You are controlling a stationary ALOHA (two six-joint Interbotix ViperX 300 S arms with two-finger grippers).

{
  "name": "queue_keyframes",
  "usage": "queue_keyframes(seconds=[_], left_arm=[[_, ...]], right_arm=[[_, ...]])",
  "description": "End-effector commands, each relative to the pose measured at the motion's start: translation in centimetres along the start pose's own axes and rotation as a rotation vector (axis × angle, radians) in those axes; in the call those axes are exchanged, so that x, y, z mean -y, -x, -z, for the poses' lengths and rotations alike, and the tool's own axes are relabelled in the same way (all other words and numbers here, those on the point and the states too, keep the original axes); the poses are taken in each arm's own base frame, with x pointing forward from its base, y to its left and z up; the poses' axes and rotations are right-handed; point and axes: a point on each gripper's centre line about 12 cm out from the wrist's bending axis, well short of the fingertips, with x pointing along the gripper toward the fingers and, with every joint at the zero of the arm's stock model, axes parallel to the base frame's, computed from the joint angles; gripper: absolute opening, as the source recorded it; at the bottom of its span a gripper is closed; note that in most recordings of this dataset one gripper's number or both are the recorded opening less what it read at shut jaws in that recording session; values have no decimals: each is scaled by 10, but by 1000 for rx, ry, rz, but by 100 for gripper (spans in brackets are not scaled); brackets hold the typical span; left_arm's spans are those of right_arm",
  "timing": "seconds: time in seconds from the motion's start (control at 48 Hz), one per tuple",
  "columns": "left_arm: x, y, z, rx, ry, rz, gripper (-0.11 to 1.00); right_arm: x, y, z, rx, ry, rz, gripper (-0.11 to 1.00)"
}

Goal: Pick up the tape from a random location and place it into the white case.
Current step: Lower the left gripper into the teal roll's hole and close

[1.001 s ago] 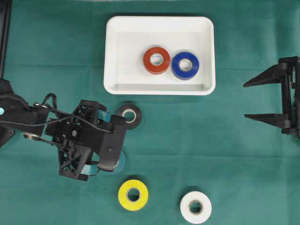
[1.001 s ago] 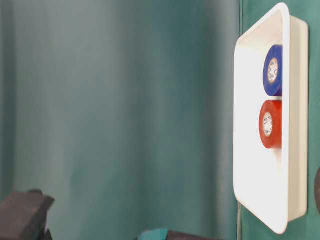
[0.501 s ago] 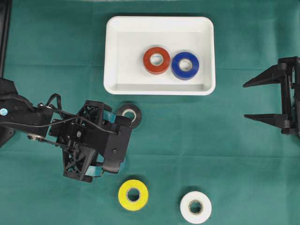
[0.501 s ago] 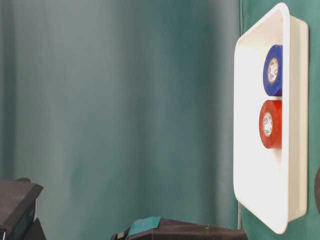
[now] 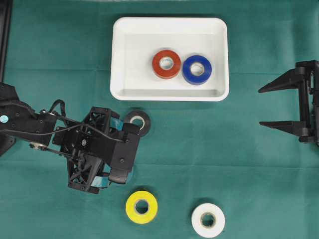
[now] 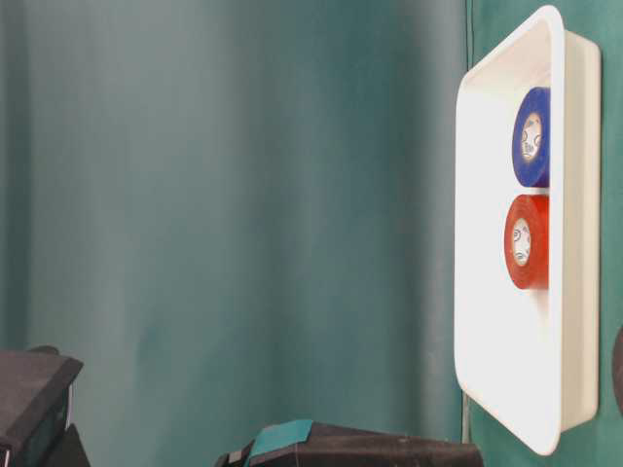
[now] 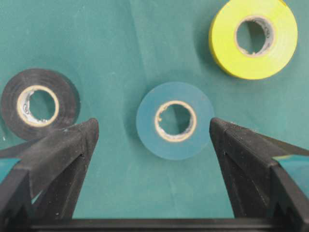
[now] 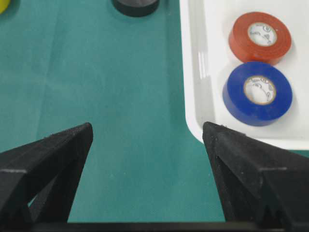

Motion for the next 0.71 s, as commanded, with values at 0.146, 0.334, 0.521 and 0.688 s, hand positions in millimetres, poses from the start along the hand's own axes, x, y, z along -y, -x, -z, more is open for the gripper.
queue_keyframes(seconds=[0.146, 0.334, 0.521, 0.688], left_arm=[[1, 6, -5, 26, -3, -1, 97], [1, 3, -1, 14, -2, 0, 97], [2, -9, 5, 32, -4, 1, 97], [2, -27, 17, 46, -5, 0, 97]], right_arm=[[-1, 0, -9, 20, -3, -2, 88], [-1, 0, -10, 21, -4, -3, 88], [-1, -1, -9, 20, -3, -2, 88], [-1, -1, -9, 20, -3, -2, 88]])
